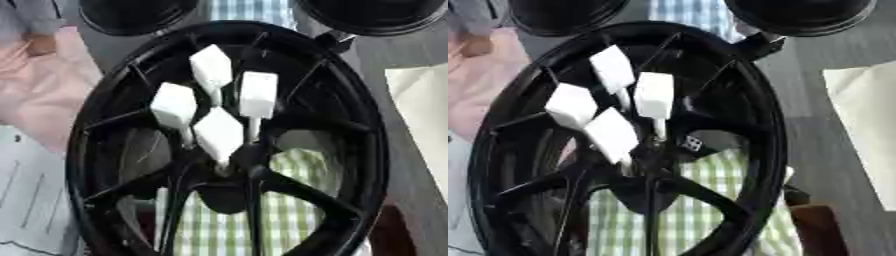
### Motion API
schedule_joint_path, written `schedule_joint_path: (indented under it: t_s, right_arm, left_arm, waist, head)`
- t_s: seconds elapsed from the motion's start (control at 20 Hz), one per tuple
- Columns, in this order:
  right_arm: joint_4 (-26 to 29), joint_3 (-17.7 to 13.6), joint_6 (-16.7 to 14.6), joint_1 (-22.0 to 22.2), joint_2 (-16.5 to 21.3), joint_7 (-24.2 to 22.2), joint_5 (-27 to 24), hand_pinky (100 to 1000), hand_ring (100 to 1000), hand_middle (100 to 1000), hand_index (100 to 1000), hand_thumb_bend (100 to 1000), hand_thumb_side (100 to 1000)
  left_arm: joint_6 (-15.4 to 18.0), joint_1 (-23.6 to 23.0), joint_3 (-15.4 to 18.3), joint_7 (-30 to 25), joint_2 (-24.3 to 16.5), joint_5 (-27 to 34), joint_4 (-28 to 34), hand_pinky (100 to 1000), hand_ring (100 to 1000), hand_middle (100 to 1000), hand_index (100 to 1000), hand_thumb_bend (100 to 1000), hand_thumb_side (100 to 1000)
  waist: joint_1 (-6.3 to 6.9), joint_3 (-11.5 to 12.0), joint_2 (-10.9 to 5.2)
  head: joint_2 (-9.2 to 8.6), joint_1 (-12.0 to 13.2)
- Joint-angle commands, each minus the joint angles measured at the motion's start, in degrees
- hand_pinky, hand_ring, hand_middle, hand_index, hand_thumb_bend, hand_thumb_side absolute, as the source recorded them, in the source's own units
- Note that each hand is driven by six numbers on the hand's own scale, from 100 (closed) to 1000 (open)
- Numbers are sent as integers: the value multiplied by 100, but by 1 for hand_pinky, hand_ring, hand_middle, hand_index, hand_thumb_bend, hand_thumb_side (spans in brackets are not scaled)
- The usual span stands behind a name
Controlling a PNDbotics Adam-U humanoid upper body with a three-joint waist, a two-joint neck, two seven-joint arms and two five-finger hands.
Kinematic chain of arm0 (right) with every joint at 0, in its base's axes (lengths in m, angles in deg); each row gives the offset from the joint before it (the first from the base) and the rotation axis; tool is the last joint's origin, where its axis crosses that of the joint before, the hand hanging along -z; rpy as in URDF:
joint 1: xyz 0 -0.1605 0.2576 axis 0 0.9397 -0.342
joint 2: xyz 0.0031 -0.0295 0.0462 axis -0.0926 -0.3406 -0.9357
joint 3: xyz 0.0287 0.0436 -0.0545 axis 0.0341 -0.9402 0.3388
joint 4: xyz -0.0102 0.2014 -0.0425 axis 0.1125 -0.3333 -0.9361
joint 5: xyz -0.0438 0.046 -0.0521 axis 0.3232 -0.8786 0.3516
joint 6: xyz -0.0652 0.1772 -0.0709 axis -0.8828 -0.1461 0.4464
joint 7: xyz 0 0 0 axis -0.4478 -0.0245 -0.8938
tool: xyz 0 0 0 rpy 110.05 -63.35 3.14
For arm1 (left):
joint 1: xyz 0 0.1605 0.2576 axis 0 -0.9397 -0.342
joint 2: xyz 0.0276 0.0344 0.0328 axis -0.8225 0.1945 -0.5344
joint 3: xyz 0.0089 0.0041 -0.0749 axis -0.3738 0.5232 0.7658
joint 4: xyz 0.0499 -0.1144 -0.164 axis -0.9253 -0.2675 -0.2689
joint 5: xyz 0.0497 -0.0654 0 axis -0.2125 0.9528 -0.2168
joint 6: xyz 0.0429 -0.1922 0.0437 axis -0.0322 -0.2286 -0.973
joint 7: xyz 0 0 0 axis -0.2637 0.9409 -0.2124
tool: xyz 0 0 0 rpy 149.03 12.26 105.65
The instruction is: Pull the pin out of the wheel hub.
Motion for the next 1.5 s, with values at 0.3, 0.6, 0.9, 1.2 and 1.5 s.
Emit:
schedule_joint_path:
  t_s: [0.3,0.6,0.9,1.2,1.5]
  right_arm:
    - [140,-249,-357,-18,873,-273,-337,832,559,623,676,100,679]
    - [140,-431,-520,-38,1441,-431,-200,837,575,638,691,100,672]
    - [140,-456,-414,91,1773,-648,-315,832,572,635,689,100,695]
    - [140,-300,-326,164,1376,-482,-611,821,561,625,677,100,707]
    - [140,-177,-265,101,807,-268,-578,819,561,625,673,100,717]
  left_arm:
    - [-284,416,-26,-7,-838,76,333,1000,851,835,802,100,646]
    - [-338,596,-122,-207,-1287,-70,473,1000,848,841,808,100,632]
    - [-339,934,-256,-902,-1890,-616,631,953,828,814,806,100,542]
    - [-430,2018,-726,-2710,-2581,-1769,432,902,821,797,811,100,391]
    - [-282,3474,-1436,-4764,-2480,-2522,-72,896,847,824,840,100,402]
  waist:
    - [-68,5,-328]
    - [-89,-12,-218]
    - [-123,-22,-208]
    - [-96,45,-288]
    - [-63,84,-340]
  head:
    - [-55,71]
    - [97,122]
    - [134,31]
    - [106,-102]
    - [116,-179]
